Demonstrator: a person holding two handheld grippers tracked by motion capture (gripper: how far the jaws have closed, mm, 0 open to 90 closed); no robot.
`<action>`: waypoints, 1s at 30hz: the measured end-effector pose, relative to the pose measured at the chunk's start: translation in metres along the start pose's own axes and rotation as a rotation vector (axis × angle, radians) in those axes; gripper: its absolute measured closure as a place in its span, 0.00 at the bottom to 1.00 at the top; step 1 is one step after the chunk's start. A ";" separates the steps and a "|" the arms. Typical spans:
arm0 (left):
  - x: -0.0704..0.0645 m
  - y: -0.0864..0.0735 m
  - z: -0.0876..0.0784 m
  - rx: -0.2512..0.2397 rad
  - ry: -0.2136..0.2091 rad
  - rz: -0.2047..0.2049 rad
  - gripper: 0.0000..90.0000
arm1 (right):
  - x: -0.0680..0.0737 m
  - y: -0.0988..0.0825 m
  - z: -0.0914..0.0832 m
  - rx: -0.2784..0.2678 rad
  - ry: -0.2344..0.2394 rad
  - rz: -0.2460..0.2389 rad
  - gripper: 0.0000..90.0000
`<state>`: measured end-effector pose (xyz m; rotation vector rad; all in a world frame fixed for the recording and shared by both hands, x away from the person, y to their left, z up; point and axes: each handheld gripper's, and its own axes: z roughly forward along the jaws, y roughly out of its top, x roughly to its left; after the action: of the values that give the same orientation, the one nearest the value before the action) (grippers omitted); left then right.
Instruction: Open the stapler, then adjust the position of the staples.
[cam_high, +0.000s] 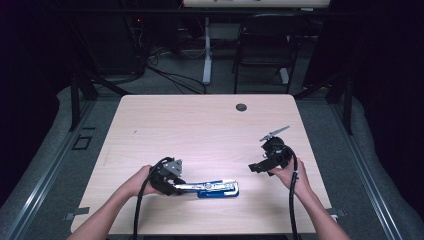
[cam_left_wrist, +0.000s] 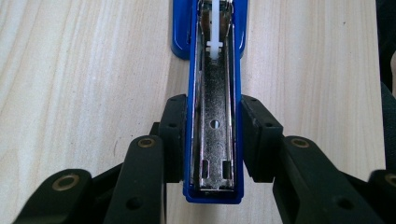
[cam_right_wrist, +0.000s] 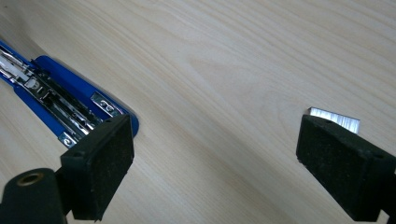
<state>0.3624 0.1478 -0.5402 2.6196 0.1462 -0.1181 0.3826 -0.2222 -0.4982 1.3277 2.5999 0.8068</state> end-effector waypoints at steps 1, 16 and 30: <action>0.000 0.000 0.000 -0.002 0.004 0.000 0.73 | -0.001 0.000 0.000 0.003 -0.004 0.002 0.12; 0.000 0.000 0.001 -0.006 0.017 0.001 0.73 | -0.018 -0.001 -0.005 -0.026 -0.027 0.054 0.13; 0.001 0.001 0.002 0.011 -0.004 0.002 0.73 | -0.028 -0.001 -0.004 -0.028 -0.038 0.089 0.15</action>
<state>0.3632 0.1462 -0.5412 2.6306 0.1418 -0.1238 0.3975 -0.2461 -0.4997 1.4451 2.5073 0.8198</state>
